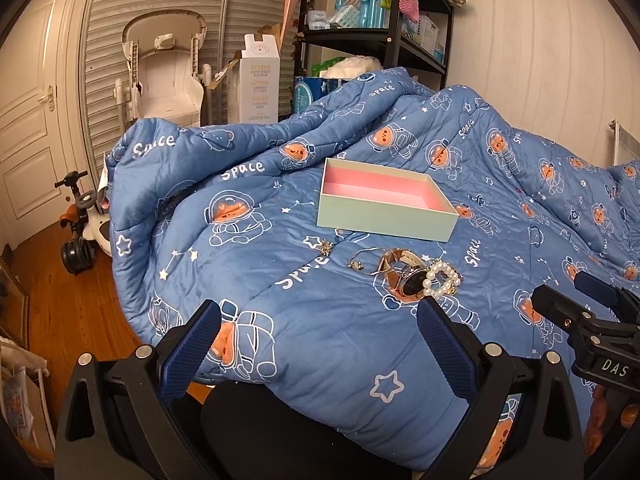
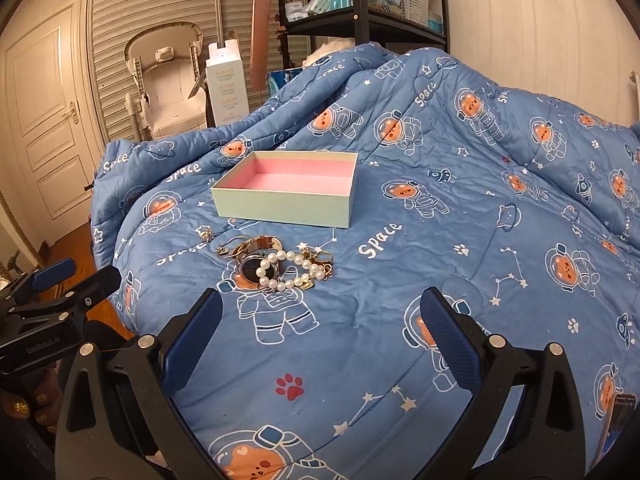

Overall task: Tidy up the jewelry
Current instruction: 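Move the right tool to the pearl bracelet while the left tool approaches the gold bangle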

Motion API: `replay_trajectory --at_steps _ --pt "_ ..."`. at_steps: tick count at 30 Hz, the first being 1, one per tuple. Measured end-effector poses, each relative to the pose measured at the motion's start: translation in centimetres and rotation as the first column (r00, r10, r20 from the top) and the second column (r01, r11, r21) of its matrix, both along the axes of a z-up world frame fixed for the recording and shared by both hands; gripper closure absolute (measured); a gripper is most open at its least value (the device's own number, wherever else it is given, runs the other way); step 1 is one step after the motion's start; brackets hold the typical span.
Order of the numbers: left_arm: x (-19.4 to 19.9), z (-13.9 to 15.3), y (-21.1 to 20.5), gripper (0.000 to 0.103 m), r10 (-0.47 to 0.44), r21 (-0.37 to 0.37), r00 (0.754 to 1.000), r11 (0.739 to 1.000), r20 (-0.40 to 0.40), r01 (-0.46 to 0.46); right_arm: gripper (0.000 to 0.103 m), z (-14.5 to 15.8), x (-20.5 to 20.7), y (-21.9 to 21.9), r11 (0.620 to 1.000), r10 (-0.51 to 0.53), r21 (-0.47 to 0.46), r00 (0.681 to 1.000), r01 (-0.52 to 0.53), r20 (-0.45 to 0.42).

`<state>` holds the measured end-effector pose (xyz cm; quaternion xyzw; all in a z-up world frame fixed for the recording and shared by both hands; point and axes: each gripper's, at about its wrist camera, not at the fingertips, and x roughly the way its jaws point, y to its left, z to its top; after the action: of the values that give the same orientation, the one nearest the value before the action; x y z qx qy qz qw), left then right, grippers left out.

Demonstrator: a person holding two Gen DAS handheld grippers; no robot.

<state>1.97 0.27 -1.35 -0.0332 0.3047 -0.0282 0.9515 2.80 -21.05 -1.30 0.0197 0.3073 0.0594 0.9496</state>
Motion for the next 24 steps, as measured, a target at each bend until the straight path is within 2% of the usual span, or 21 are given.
replay_trajectory --at_steps 7,14,22,24 --pt "3.2 -1.3 -0.9 0.007 -0.113 0.035 0.99 0.993 -0.083 0.117 0.005 -0.9 3.0 0.3 0.997 0.071 0.025 0.993 -0.068 -0.093" --pt "6.1 -2.8 -0.7 0.007 -0.193 -0.012 0.97 0.981 -0.149 0.193 0.005 -2.1 6.0 0.7 0.979 0.203 0.009 0.964 -0.205 -0.174" --pt "8.5 -3.7 -0.3 0.007 -0.276 -0.046 0.941 0.961 -0.194 0.272 0.026 -3.4 8.8 1.5 0.922 0.362 -0.055 0.904 -0.383 -0.228" --pt "9.1 -4.0 -0.4 0.014 -0.305 -0.049 0.931 0.952 -0.2 0.302 0.032 -3.6 9.4 1.6 0.908 0.387 -0.068 0.891 -0.413 -0.239"
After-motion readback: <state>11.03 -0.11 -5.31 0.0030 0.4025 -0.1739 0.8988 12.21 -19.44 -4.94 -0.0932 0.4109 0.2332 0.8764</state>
